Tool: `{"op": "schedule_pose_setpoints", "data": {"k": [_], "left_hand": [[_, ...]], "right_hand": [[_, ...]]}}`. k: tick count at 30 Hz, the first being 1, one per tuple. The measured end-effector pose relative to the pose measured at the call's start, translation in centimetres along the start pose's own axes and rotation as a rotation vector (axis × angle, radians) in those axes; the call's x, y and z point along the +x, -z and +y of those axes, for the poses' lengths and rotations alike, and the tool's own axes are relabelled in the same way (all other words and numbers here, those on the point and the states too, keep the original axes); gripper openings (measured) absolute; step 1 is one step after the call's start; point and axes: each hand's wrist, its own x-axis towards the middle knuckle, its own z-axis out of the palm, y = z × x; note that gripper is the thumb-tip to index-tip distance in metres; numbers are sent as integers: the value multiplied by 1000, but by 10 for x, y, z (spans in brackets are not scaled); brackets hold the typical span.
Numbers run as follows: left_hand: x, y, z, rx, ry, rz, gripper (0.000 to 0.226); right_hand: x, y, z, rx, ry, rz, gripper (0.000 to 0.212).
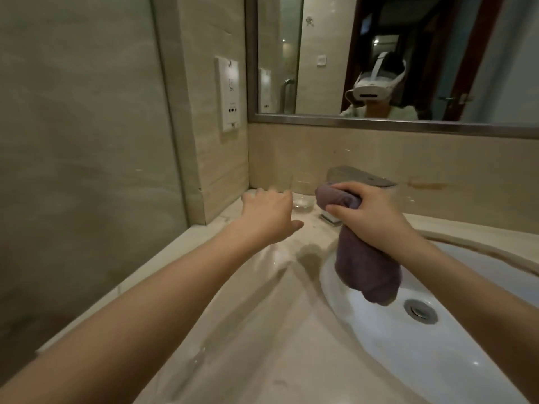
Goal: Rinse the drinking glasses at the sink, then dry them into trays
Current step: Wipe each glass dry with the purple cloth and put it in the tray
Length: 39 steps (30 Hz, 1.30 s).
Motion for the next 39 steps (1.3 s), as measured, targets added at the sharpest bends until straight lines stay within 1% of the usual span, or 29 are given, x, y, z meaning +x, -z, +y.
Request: {"op": "schedule_pose_setpoints", "data": {"k": [3,5,7,10,13,16,19,20,23,24,28,30,34,39], "left_hand": [[39,-13,-7,-112,48,-22,63],[67,-22,-10,-206,61,-17,70],[94,-33,-12,-296,55,-28,88],[127,-49,-14,-415,42,-63,113],[151,-66,-13,-490,54,-73,124],[167,-80,-11,-610,66,-44,128],[178,-90,-4,-761,85,-6,125],[181,-92,-2,-787,97,20,119],[183,-95,2,-845,130,128,91],[181,-96,2,-858,135,148,88],[166,-90,3,-856,131,224,85],[154,-79,1,-917,150,278,85],[119,-47,-5,-1123,177,327,84],[45,0,17,-1428,114,294,74]], "right_hand": [[23,-22,11,-72,-11,74,36],[38,-32,16,-130,-27,108,40],[52,-39,22,-158,-38,132,40],[65,-43,29,-134,-37,164,39],[71,-44,36,-126,-11,187,38],[76,-44,42,-114,0,186,38],[80,-47,48,-93,3,173,38],[81,-49,49,-86,3,173,38],[81,-52,54,-67,-8,169,39],[81,-52,56,-57,-10,165,40],[74,-48,55,-26,8,138,40],[68,-43,52,-2,31,150,40],[50,-19,40,80,86,174,42],[14,21,18,172,201,265,46]]}}
